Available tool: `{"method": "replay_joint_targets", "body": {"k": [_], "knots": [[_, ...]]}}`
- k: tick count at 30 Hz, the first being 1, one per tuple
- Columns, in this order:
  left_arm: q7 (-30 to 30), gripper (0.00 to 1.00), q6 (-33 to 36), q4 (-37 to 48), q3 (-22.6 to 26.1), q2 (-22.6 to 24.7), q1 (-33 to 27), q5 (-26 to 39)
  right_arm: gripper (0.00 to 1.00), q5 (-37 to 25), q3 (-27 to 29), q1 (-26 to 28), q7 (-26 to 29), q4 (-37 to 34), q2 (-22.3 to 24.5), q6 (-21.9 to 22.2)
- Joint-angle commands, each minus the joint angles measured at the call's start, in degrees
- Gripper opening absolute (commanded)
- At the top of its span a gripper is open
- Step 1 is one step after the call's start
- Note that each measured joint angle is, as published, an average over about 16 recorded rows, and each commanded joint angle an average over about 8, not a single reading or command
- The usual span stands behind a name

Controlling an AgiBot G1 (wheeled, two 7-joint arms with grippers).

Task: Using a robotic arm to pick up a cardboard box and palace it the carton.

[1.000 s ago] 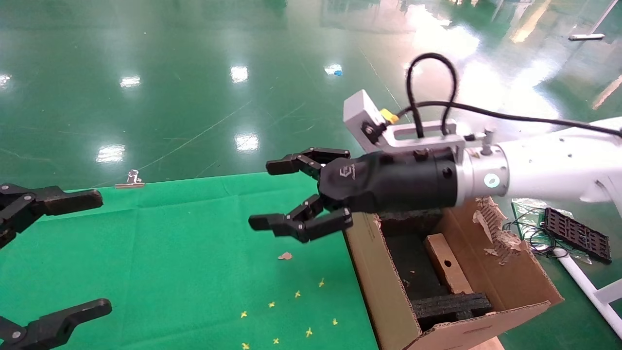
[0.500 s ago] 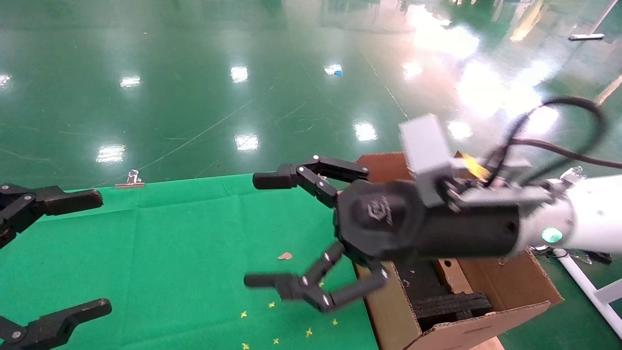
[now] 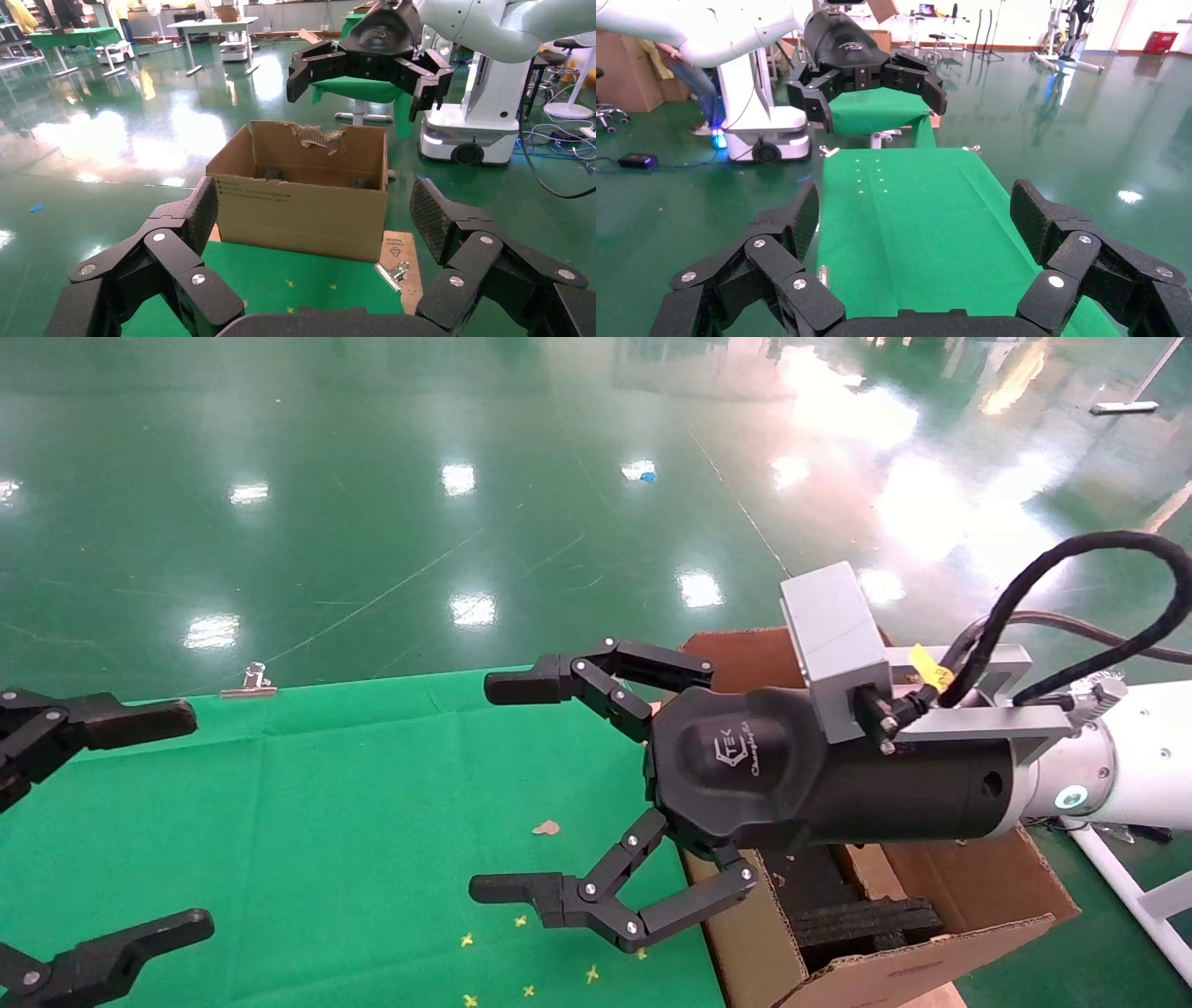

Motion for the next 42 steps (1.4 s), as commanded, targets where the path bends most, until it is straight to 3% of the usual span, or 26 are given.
{"method": "replay_joint_targets", "body": {"k": [1, 42], "knots": [[0.0, 1.0, 0.0, 0.0, 0.0, 0.0, 0.0, 0.0, 1.0, -0.14, -0.35, 0.31, 0.07, -0.27, -0.06, 0.04], [-0.01, 1.0, 0.0, 0.0, 0.0, 0.0, 0.0, 0.02, 1.0, -0.68, -1.66, 1.53, 0.37, -1.28, -0.32, 0.23]]}}
